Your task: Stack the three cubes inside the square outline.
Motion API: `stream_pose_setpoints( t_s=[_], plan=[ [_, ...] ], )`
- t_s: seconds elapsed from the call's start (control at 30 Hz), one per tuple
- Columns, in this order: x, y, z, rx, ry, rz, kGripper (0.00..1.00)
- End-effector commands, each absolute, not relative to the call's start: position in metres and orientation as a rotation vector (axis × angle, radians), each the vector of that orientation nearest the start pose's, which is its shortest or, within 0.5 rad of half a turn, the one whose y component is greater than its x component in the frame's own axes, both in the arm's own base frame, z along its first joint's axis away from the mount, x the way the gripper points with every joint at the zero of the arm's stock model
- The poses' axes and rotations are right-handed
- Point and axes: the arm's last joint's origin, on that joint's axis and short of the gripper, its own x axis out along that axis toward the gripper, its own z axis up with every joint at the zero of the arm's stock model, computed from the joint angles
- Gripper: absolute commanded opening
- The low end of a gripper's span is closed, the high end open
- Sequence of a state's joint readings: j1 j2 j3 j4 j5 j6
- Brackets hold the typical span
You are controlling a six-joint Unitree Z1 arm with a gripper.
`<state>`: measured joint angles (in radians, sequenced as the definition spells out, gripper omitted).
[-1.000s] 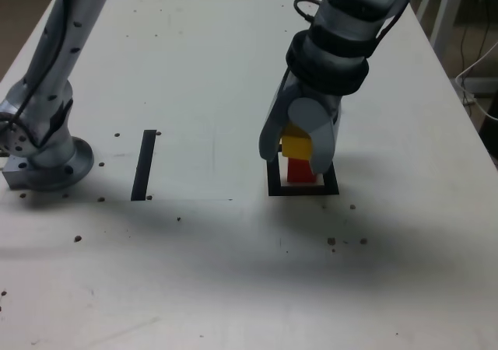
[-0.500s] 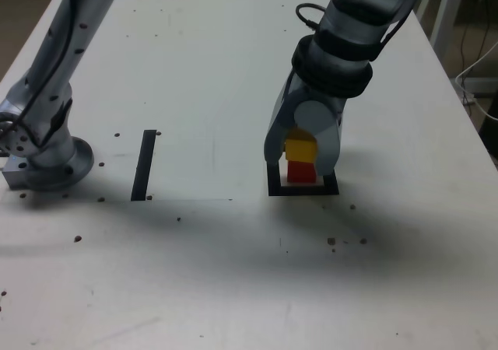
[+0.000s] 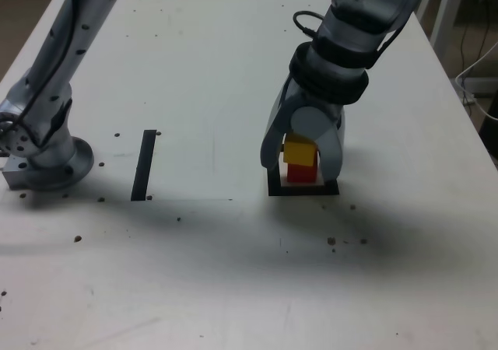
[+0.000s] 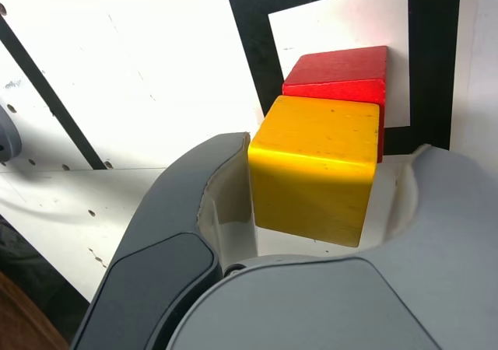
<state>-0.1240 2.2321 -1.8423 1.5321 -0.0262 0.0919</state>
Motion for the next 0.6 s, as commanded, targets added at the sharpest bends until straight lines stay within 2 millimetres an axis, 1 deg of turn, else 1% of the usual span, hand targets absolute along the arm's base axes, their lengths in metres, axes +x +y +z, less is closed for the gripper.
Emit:
stream_pose_setpoints(
  t_s=[0.0,0.4,0.57],
  plan=[
    [0.396,-0.049,0.238,0.156,1.912,-0.186,0.99],
    [0.395,-0.044,0.242,0.151,1.9,-0.175,0.99],
    [0.387,-0.032,0.251,0.133,1.9,-0.129,0.99]
  ],
)
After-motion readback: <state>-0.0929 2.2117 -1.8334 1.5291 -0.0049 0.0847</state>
